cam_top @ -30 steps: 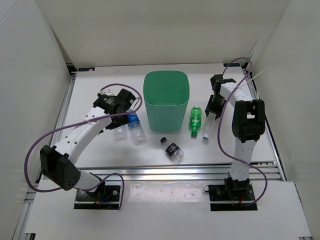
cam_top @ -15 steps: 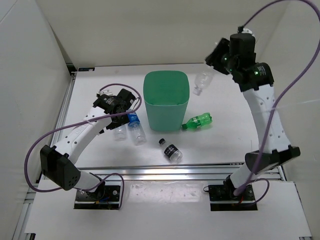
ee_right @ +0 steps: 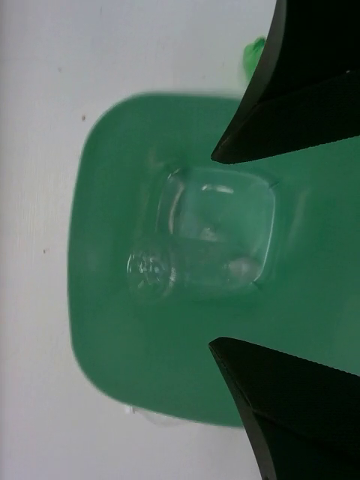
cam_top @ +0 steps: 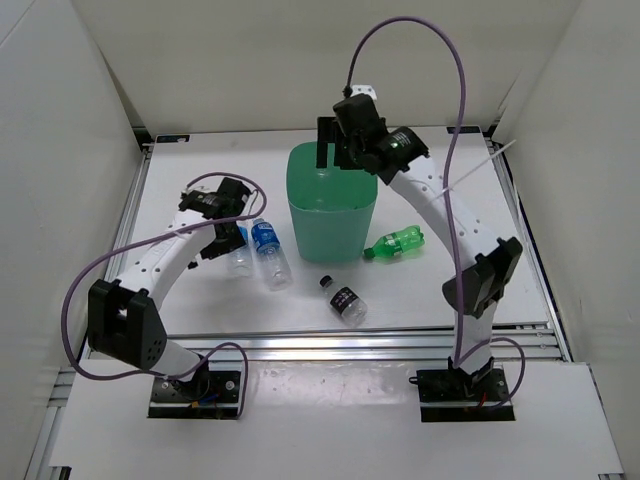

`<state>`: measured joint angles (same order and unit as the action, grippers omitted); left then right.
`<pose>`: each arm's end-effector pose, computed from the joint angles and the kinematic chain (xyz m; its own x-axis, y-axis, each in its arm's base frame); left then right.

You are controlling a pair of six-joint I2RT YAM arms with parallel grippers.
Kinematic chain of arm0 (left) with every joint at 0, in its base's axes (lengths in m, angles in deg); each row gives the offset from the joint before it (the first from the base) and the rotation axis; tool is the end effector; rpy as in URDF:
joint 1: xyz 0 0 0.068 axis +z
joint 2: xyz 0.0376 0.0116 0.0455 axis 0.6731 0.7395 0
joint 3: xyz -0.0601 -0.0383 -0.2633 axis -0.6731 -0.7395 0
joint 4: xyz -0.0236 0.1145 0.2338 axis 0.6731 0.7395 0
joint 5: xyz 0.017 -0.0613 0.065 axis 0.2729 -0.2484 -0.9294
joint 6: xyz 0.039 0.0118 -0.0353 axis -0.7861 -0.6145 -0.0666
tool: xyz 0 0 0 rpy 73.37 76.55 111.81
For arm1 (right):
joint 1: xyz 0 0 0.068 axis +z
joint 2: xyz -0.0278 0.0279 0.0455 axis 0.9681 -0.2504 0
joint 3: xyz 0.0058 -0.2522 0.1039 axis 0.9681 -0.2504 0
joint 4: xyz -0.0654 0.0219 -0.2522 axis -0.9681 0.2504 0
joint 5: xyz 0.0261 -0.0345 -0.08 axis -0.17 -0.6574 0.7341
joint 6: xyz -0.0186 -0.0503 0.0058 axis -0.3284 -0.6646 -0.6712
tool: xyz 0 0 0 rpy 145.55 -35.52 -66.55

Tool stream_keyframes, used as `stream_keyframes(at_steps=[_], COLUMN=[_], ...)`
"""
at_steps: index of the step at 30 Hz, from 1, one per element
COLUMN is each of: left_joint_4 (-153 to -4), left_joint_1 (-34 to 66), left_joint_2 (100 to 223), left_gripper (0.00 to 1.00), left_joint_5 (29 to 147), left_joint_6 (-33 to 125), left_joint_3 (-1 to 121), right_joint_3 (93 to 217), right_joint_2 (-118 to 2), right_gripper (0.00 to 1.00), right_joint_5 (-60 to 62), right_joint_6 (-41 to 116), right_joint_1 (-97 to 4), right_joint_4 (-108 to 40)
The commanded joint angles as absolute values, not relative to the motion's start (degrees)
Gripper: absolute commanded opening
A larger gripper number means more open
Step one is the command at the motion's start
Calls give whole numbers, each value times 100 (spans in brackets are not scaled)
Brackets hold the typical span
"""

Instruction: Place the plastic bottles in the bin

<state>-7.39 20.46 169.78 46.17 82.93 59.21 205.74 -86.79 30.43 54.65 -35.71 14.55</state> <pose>0.2478 -0.0782 0.2797 -0.7827 -0.3616 -0.5067 -0.5343 0.8078 0.2489 0.3301 0.2578 0.4298 -0.5259 0.0582 -0.8485 -0.1533 0.9748 0.1618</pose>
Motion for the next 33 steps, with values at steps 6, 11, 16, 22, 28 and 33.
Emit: stream_keyframes(at_steps=[6, 11, 16, 22, 28, 33], left_joint_4=[-2456, -2870, -2941, -3063, -3257, -3178], left_joint_1=[3149, 3580, 3511, 3361, 3361, 3361], left_joint_2=[17023, 17417, 17621, 18174, 18456, 18824], left_gripper=[99, 99, 99, 99, 99, 99], left_joint_5=[5973, 6834, 7424, 7732, 7732, 7477], left_joint_6=[7468, 7099, 7028, 7028, 7028, 7204], left_joint_3=[5580, 6053, 6677, 6495, 6204, 6204], right_joint_3=[20359, 20272, 20016, 20016, 19805, 19621], right_joint_2=[-7016, -6955, -6840, -6840, -6735, -6577], right_gripper=[100, 100, 100, 100, 100, 100], right_joint_5=[3465, 3157, 3051, 3051, 2999, 2999], right_joint_6=[5029, 5327, 5248, 5038, 5038, 5038], right_joint_1=[-3577, -3507, -3454, -3454, -3506, -3620], right_joint_4=[1490, 2238, 2291, 2291, 2291, 2291])
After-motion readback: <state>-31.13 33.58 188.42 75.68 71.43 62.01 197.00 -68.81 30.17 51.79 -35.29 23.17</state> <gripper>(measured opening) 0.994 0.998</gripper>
